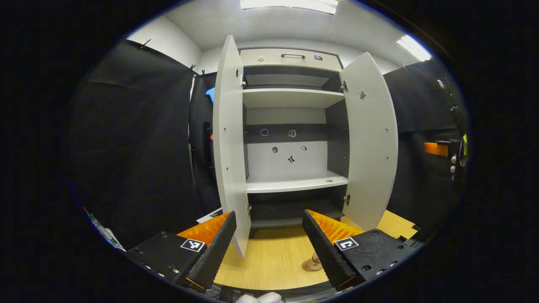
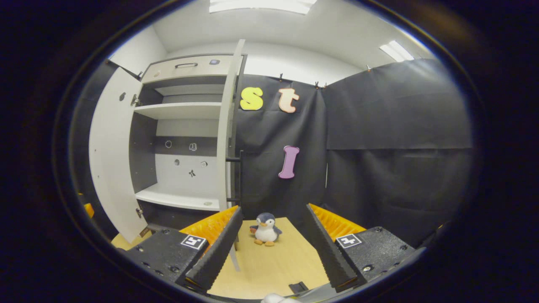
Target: Grasp the bottle in the cabinet with the left hand and place it on the coaster, then close the right door with the right hand and the left door with the left hand.
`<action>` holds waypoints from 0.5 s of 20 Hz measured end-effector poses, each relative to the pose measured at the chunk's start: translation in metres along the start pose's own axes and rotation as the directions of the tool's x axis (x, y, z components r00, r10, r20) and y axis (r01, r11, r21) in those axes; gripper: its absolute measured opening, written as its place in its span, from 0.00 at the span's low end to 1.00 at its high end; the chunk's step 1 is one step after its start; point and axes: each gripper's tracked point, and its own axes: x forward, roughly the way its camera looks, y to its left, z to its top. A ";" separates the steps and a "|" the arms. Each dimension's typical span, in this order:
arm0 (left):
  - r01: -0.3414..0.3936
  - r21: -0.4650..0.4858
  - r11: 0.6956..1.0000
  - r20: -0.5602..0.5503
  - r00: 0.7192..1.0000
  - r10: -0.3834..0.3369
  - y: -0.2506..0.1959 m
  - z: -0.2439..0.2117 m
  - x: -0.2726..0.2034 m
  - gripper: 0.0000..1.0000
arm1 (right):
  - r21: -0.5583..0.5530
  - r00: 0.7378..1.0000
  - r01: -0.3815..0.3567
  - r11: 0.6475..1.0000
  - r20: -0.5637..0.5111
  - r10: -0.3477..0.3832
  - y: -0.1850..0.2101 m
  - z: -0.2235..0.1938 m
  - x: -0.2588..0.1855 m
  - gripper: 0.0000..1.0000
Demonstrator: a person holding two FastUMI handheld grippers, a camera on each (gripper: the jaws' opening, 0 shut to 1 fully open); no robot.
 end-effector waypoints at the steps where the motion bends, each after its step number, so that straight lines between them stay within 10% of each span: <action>1: -0.002 0.002 1.000 0.000 1.000 0.002 0.002 0.001 -0.004 0.96 | -0.006 1.000 0.005 1.000 0.012 -0.004 -0.003 0.006 0.008 0.97; 10: -0.025 -0.028 0.999 0.012 1.000 0.026 -0.022 0.025 -0.017 0.96 | 0.013 0.994 -0.112 0.994 0.000 0.112 0.003 0.024 0.109 0.97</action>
